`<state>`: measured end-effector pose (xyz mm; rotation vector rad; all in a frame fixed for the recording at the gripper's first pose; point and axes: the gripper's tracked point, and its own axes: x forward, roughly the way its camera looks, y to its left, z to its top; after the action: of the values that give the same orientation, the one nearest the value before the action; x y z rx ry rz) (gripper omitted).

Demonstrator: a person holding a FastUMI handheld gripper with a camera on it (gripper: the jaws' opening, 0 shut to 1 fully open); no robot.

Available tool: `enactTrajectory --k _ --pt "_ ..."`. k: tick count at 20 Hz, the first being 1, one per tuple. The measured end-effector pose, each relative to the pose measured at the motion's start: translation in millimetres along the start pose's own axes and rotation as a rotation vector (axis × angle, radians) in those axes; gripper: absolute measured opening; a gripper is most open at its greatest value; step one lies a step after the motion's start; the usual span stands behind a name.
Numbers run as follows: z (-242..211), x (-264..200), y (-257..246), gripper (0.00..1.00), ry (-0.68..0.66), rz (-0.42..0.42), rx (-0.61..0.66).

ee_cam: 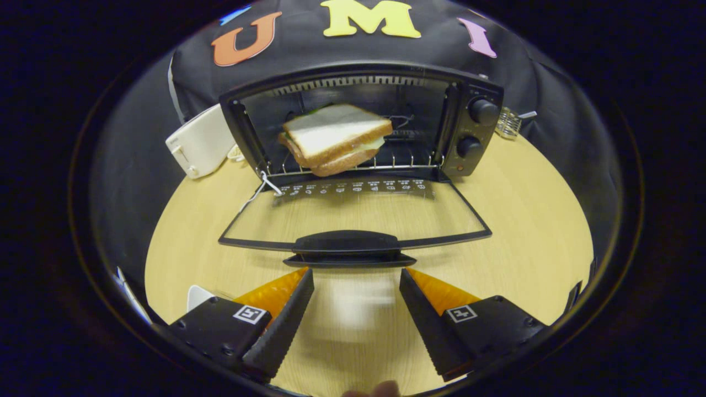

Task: Open the toaster oven, put the food inside, and close the toaster oven door.

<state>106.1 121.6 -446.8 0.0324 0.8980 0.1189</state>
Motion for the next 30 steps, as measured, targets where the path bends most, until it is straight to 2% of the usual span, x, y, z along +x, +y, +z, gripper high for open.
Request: enactTrajectory --k 6,12,16,21,26,30 --pt "46 -47 10 1.0 -0.164 0.004 -0.057" --pt "114 -65 10 1.0 -0.307 0.012 -0.085" --pt "165 -124 6 1.0 -0.438 0.021 -0.08" --pt "215 -234 -3 1.0 -0.629 0.024 -0.095" --pt "225 -333 -8 1.0 -0.752 0.026 -0.114" --pt "206 -381 -8 1.0 -0.794 0.035 -0.138"
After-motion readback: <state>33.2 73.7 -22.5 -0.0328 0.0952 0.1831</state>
